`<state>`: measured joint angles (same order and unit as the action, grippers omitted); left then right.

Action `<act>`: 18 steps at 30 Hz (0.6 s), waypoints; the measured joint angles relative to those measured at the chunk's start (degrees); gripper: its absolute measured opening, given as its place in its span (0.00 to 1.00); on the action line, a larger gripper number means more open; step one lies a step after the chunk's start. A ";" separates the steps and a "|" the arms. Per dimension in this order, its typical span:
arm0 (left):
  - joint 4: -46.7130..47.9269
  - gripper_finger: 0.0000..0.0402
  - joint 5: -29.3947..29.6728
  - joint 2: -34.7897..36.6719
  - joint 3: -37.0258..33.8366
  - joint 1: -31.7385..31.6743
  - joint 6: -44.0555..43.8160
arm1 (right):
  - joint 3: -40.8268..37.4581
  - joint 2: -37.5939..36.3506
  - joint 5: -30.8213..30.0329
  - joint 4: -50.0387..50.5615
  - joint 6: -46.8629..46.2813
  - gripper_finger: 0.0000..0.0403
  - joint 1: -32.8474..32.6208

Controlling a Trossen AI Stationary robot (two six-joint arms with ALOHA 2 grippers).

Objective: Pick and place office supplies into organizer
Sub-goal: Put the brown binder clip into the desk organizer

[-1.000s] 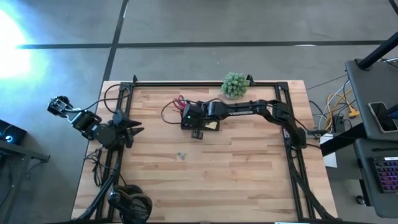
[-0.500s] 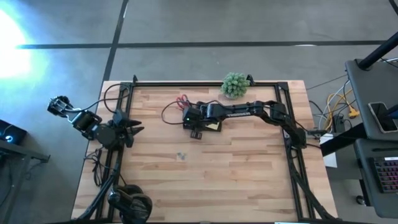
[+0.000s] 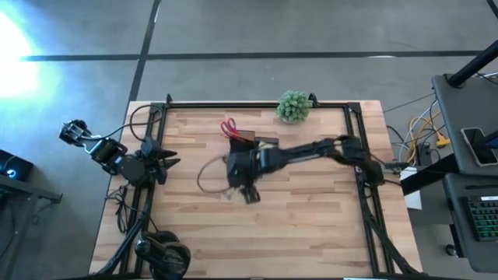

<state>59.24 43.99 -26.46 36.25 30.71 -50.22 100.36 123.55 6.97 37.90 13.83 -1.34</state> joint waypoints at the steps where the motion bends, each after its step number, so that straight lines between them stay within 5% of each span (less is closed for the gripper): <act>1: 0.00 0.32 0.00 0.00 0.00 0.01 -0.02 | -0.04 1.10 -0.68 -1.00 -0.05 0.46 -0.59; 18: 0.10 0.32 -0.17 -0.02 -0.07 0.01 -0.19 | 4.90 10.89 -2.62 -7.67 -6.31 0.43 -2.69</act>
<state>59.34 43.81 -26.48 36.18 30.72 -50.40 105.26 134.44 4.35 30.23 7.52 -4.03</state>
